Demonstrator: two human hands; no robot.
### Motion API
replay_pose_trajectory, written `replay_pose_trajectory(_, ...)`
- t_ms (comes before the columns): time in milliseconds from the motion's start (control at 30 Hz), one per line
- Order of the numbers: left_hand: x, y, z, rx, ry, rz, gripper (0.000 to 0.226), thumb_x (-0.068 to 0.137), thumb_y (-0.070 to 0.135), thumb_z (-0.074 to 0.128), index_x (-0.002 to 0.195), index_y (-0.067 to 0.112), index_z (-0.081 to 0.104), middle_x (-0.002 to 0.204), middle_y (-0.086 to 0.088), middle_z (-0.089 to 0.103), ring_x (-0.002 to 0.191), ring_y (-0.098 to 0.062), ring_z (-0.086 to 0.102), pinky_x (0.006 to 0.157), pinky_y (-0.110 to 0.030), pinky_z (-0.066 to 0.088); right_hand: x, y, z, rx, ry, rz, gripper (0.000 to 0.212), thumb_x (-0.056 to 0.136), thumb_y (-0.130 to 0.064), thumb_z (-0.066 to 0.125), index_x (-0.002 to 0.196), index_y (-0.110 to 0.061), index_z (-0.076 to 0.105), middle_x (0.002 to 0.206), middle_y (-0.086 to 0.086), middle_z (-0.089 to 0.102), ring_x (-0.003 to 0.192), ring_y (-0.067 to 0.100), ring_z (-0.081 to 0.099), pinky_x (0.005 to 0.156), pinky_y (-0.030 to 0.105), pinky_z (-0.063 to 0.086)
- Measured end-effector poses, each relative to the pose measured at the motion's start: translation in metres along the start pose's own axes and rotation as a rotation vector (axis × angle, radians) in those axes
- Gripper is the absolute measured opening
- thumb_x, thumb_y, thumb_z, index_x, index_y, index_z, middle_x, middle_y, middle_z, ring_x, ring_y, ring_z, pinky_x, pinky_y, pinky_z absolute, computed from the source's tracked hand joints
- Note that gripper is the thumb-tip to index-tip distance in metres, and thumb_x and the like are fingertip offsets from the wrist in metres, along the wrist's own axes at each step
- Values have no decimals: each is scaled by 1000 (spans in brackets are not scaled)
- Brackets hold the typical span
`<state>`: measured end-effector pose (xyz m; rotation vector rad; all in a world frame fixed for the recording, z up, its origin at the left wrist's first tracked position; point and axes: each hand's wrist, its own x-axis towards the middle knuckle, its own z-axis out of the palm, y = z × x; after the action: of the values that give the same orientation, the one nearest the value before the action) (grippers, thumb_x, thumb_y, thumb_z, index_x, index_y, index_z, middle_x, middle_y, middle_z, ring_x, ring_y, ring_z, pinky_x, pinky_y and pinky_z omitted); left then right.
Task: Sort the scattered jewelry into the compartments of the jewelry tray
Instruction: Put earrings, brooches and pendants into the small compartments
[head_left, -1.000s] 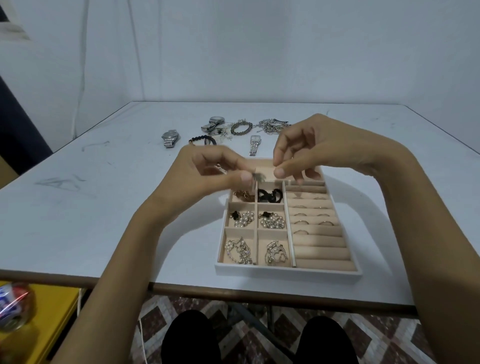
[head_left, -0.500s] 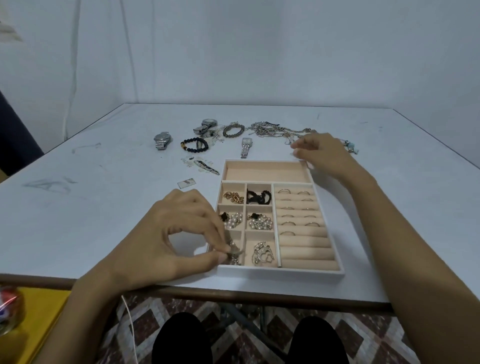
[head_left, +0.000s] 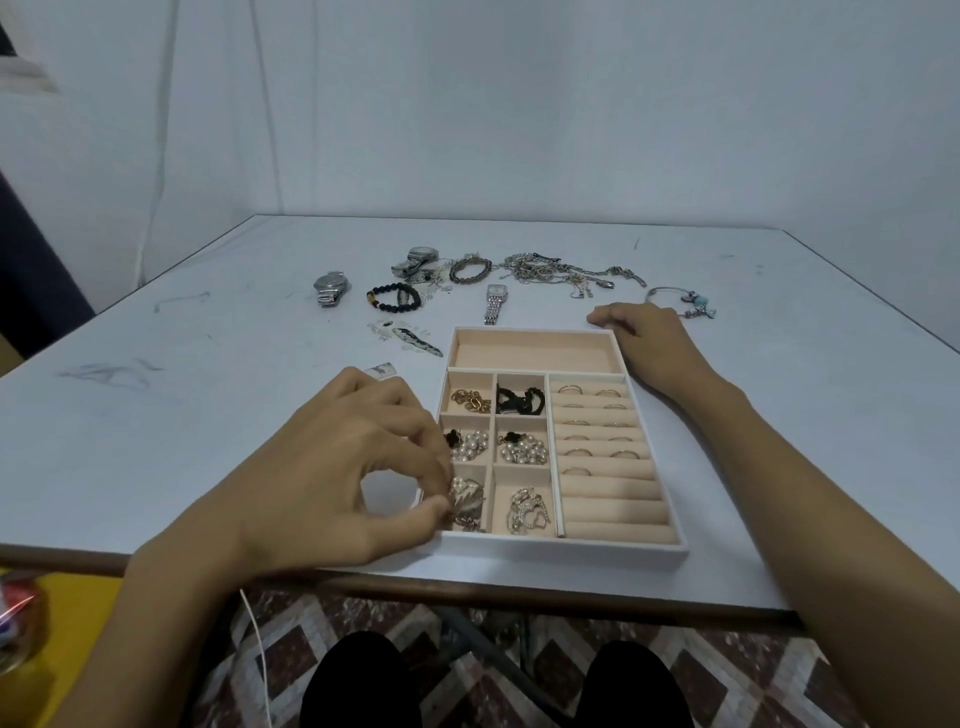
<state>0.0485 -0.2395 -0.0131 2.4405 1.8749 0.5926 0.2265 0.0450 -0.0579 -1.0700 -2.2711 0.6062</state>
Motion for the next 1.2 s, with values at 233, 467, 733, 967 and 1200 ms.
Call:
replay_pose_trajectory(233, 5, -2, 7, -95, 54, -56, 20, 78, 56, 63, 73, 36, 62, 83, 20, 65, 89, -3, 57, 82, -23, 32, -2, 0, 2, -50, 11, -9, 31, 99, -9, 43, 121, -9, 64, 126, 10, 63, 119, 25, 56, 98, 30, 40)
replay_pose_trajectory(467, 15, -6, 3, -96, -103, -38, 17, 73, 57, 62, 80, 43, 70, 91, 21, 62, 94, -3, 54, 84, -23, 30, -2, -1, 2, -48, 17, -9, 31, 98, -8, 43, 121, -8, 64, 126, 9, 63, 119, 25, 55, 99, 30, 40)
replay_pose_trajectory(733, 69, -27, -30, -385, -156, -199, 6, 82, 33, 72, 86, 29, 74, 90, 12, 72, 84, -2, 61, 69, -7, 41, -2, -1, 2, -58, 24, -22, 31, 98, -8, 44, 121, -8, 64, 127, 9, 63, 120, 24, 55, 96, 25, 38)
replay_pose_trajectory(967, 159, -131, 24, -60, 146, -679, 24, 89, 17, 52, 94, 35, 67, 112, 1, 67, 106, -26, 60, 86, -35, 48, -1, 3, 3, 9, 51, -10, 29, 96, -5, 47, 117, -8, 67, 123, 7, 65, 115, 21, 58, 94, 23, 40)
replay_pose_trajectory(1200, 187, -152, 66, 454, 206, -605, 32, 98, 19, 39, 117, 24, 64, 125, -6, 57, 118, -30, 48, 93, -41, 36, 4, 8, 3, 133, 69, 30, 25, 92, -3, 53, 109, -9, 71, 110, 10, 70, 104, 22, 63, 89, 21, 43)
